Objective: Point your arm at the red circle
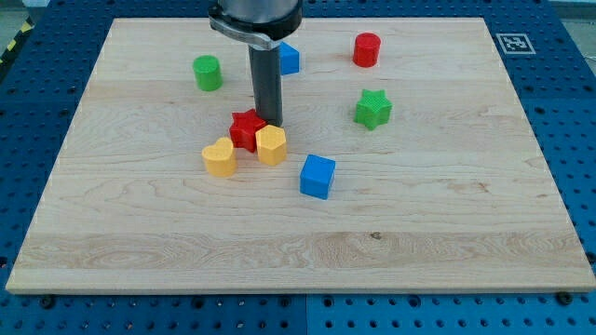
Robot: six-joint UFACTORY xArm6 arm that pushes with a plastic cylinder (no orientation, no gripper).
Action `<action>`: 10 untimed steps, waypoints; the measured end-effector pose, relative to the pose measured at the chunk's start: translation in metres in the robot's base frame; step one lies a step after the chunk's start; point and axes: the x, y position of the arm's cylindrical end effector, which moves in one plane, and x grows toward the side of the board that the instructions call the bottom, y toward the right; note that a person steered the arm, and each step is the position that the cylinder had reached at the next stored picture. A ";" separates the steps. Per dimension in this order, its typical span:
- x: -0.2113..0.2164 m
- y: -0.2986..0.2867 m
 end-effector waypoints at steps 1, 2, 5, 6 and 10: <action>-0.006 0.000; -0.066 0.007; -0.109 0.132; -0.108 0.181; -0.158 0.198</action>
